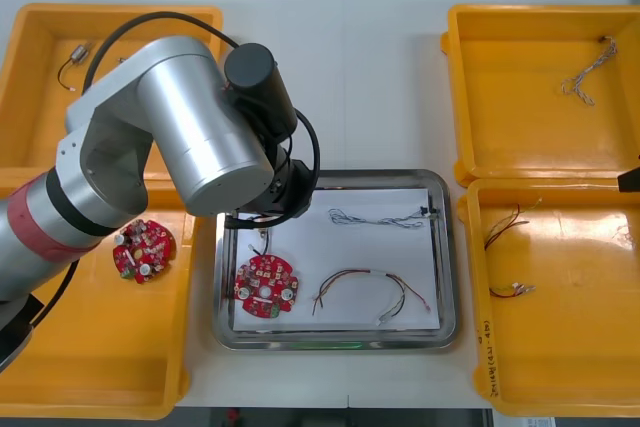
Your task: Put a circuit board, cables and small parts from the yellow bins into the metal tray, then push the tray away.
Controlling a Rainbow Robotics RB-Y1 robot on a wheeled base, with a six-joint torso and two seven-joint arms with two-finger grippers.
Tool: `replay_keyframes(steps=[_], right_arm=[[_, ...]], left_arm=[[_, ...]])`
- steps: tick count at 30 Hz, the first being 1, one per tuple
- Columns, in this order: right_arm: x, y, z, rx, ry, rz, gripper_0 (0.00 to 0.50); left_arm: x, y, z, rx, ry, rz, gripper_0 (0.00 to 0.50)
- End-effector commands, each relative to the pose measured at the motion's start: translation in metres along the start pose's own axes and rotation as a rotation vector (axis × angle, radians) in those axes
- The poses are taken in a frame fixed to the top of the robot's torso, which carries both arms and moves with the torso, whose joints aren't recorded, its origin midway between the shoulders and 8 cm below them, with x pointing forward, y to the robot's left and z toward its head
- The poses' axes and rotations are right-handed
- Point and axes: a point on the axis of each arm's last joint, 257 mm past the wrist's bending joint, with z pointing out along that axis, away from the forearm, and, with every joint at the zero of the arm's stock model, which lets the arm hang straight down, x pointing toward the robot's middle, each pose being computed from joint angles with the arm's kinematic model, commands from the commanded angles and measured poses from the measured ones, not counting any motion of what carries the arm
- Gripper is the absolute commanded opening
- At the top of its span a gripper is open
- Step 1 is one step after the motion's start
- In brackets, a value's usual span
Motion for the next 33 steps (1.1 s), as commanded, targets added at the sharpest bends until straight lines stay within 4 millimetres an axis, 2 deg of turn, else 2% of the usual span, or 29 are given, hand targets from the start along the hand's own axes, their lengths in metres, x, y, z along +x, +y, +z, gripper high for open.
replay_keyframes(steps=[1, 9, 13, 25, 33], right_arm=[[0.001, -0.029, -0.013, 0.094, -0.023, 0.013, 0.5], [0.024, -0.035, -0.007, 0.116, 0.013, 0.027, 0.5], [0.029, -0.03, -0.004, 0.104, 0.018, 0.032, 0.5], [0.032, -0.018, 0.001, 0.089, 0.011, 0.042, 0.5], [0.034, -0.008, 0.005, 0.066, 0.006, 0.042, 0.5]], left_arm=[[-0.012, -0.032, 0.006, 0.038, -0.041, -0.067, 0.0], [-0.006, -0.038, 0.034, 0.037, -0.034, -0.064, 0.0], [0.0, -0.037, 0.043, 0.022, -0.024, -0.05, 0.0], [0.012, -0.033, 0.056, 0.005, -0.016, -0.044, 0.0], [0.013, -0.031, 0.06, 0.005, -0.027, -0.041, 0.002]])
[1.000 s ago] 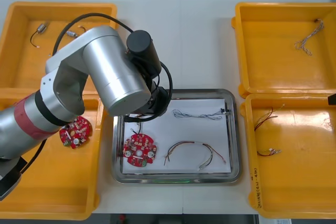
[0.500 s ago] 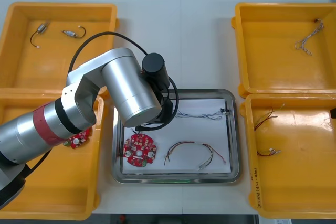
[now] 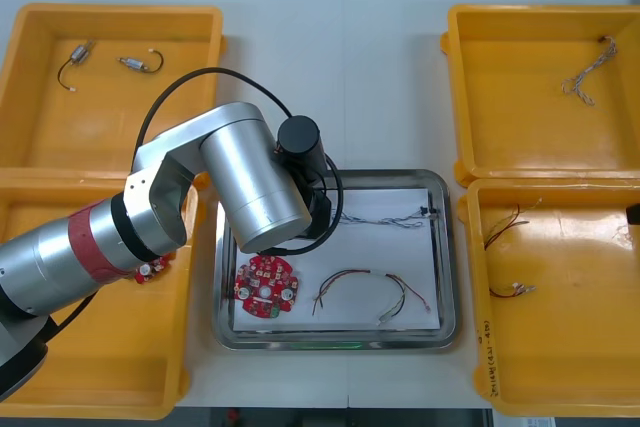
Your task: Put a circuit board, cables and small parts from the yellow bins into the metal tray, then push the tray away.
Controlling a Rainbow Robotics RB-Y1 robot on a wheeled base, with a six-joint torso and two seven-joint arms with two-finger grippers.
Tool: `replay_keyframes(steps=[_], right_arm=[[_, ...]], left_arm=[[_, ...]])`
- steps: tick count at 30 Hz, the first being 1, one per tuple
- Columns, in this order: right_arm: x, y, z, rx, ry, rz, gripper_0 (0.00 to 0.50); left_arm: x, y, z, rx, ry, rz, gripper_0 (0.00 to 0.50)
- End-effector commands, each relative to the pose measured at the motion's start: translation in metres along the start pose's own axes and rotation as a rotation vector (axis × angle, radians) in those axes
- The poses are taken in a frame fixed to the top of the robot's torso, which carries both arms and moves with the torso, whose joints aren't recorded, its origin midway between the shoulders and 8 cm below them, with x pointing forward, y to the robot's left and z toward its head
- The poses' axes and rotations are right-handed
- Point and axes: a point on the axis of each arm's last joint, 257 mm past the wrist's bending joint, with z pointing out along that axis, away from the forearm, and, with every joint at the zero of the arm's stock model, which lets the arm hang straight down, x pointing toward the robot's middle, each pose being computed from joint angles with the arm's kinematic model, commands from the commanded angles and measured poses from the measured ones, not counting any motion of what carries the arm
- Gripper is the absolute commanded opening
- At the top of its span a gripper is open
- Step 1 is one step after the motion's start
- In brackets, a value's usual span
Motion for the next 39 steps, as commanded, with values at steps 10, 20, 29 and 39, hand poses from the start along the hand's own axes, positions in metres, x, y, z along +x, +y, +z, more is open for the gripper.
replay_keyframes(steps=[10, 20, 29, 39], right_arm=[[0.004, 0.011, -0.002, -0.014, -0.015, 0.019, 0.5], [0.005, 0.013, -0.002, -0.021, -0.012, 0.018, 0.5], [0.005, 0.013, -0.002, -0.024, -0.011, 0.018, 0.5], [0.005, 0.014, -0.002, -0.026, -0.011, 0.017, 0.5]], left_arm=[[-0.009, -0.017, -0.005, 0.027, -0.043, -0.055, 0.5], [-0.015, -0.017, -0.013, 0.039, -0.063, -0.071, 0.5], [-0.028, -0.004, -0.043, 0.054, -0.053, -0.116, 0.5], [-0.048, 0.031, -0.085, 0.052, -0.06, -0.163, 0.5]])
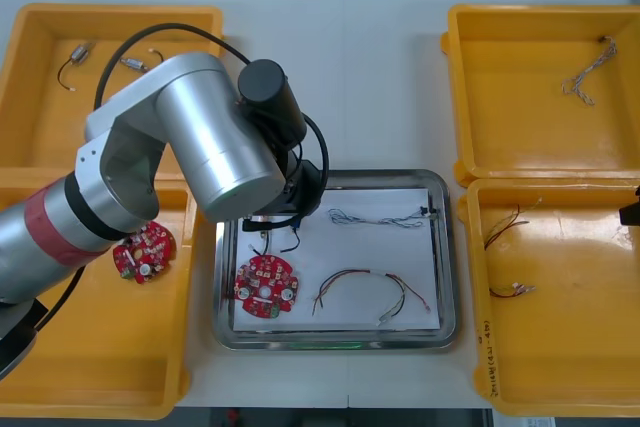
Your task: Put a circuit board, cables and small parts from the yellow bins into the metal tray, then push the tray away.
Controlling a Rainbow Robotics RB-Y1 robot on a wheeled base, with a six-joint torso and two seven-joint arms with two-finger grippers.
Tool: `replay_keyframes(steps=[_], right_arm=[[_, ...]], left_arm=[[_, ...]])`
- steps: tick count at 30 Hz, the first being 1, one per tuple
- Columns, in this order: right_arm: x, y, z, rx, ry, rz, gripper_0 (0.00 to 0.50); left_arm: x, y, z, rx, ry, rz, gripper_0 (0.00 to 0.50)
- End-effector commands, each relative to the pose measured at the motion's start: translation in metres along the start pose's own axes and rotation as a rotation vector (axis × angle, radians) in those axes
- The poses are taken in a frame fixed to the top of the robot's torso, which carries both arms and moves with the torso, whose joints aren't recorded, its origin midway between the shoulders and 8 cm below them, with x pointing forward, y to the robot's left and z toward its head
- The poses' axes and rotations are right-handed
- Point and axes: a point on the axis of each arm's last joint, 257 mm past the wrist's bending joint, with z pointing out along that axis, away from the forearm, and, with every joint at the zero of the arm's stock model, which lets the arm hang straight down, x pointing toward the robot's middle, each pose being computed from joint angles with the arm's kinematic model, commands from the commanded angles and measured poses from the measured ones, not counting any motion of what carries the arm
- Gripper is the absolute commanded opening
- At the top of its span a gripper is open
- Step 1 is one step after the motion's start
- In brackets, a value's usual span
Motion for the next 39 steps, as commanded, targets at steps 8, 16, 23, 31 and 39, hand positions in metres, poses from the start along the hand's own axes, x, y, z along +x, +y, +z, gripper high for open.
replay_keyframes(steps=[8, 16, 23, 31, 39], right_arm=[[0.003, 0.004, -0.002, 0.003, -0.008, 0.032, 0.5], [0.001, 0.009, -0.008, 0.001, -0.021, 0.008, 0.5], [0.002, 0.018, -0.013, 0.022, -0.027, -0.048, 0.5], [-0.001, 0.063, -0.017, -0.037, -0.03, -0.199, 0.5], [-0.009, 0.114, -0.02, -0.116, -0.031, -0.329, 0.5]], left_arm=[[-0.044, 0.05, -0.065, -0.003, -0.05, -0.106, 0.5], [-0.063, 0.102, -0.094, -0.048, -0.052, -0.106, 0.5], [-0.066, 0.146, -0.117, -0.07, -0.039, -0.114, 0.5], [-0.073, 0.179, -0.14, -0.07, -0.062, -0.091, 0.5], [-0.072, 0.209, -0.152, -0.068, -0.09, -0.071, 0.5]])
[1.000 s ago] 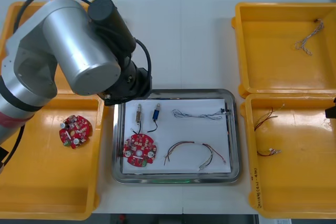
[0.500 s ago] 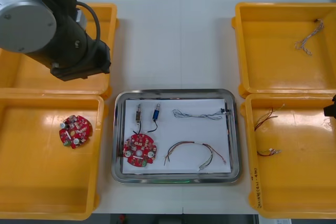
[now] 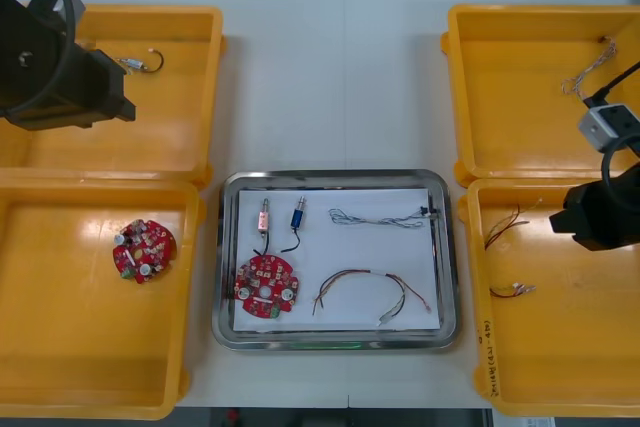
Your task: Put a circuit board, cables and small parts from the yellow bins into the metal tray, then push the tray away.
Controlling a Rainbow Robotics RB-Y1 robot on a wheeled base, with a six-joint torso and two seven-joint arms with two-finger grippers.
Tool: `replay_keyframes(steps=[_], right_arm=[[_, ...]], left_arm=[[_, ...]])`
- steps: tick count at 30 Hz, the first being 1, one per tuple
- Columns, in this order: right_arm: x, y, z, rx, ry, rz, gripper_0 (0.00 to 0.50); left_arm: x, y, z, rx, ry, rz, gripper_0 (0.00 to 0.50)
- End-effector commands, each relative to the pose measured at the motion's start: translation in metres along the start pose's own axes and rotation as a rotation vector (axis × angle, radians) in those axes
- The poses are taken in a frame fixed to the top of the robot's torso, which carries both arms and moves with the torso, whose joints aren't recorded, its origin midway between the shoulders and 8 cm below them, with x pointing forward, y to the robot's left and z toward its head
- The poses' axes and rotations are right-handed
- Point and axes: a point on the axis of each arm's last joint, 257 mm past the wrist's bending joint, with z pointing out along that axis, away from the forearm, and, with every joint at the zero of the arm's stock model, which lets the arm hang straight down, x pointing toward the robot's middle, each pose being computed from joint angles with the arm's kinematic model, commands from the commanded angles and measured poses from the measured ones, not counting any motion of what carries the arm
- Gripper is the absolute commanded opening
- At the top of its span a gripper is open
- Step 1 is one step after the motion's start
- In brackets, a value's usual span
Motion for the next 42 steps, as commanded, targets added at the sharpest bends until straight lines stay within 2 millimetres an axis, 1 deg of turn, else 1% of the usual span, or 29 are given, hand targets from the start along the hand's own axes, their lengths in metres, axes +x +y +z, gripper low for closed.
replay_keyframes(steps=[1, 3, 6, 7, 9, 14, 19, 22, 25, 28, 29, 31, 32, 35, 38, 42], right_arm=[[-0.021, 0.027, -0.009, -0.004, -0.029, -0.108, 0.5], [-0.027, 0.041, -0.007, -0.013, -0.029, -0.155, 0.5], [-0.032, 0.057, -0.006, -0.025, -0.029, -0.202, 0.5], [-0.032, 0.059, -0.005, -0.026, -0.027, -0.211, 0.5], [-0.031, 0.072, -0.003, -0.036, -0.016, -0.255, 0.5], [-0.029, 0.096, 0.004, -0.052, 0.001, -0.332, 0.5], [-0.033, 0.122, 0.006, -0.092, -0.013, -0.36, 0.5], [-0.032, 0.152, 0.011, -0.146, -0.002, -0.402, 0.5], [-0.033, 0.173, 0.013, -0.182, -0.002, -0.432, 0.5], [-0.034, 0.205, 0.014, -0.229, -0.002, -0.485, 0.5], [-0.033, 0.21, 0.014, -0.235, 0.001, -0.494, 0.5], [-0.03, 0.227, 0.017, -0.252, 0.011, -0.532, 0.5], [-0.03, 0.23, 0.017, -0.252, 0.011, -0.544, 0.5], [-0.026, 0.25, 0.021, -0.255, 0.021, -0.624, 0.5], [-0.02, 0.264, 0.024, -0.254, 0.026, -0.684, 0.5], [-0.011, 0.273, 0.027, -0.247, 0.033, -0.753, 0.5]], left_arm=[[0.0, 0.035, -0.017, -0.04, -0.036, 0.055, 0.5], [0.006, 0.048, -0.017, -0.055, -0.034, 0.064, 0.5], [0.015, 0.062, -0.017, -0.073, -0.028, 0.064, 0.5], [0.016, 0.064, -0.017, -0.076, -0.026, 0.061, 0.5], [0.023, 0.072, -0.017, -0.085, -0.025, 0.059, 0.5], [0.036, 0.086, -0.016, -0.095, -0.012, 0.057, 0.5], [0.045, 0.101, -0.016, -0.111, -0.002, 0.087, 0.5], [0.051, 0.113, -0.017, -0.123, 0.006, 0.107, 0.5], [0.056, 0.122, -0.017, -0.148, 0.01, 0.129, 0.5], [0.062, 0.133, -0.017, -0.172, 0.022, 0.135, 0.5], [0.062, 0.134, -0.017, -0.173, 0.022, 0.136, 0.5], [0.066, 0.137, -0.018, -0.177, 0.027, 0.139, 0.5], [0.067, 0.137, -0.018, -0.178, 0.029, 0.14, 0.5], [0.071, 0.142, -0.019, -0.179, 0.037, 0.143, 0.5], [0.073, 0.144, -0.02, -0.185, 0.04, 0.152, 0.5], [0.074, 0.145, -0.02, -0.186, 0.042, 0.155, 0.5]])
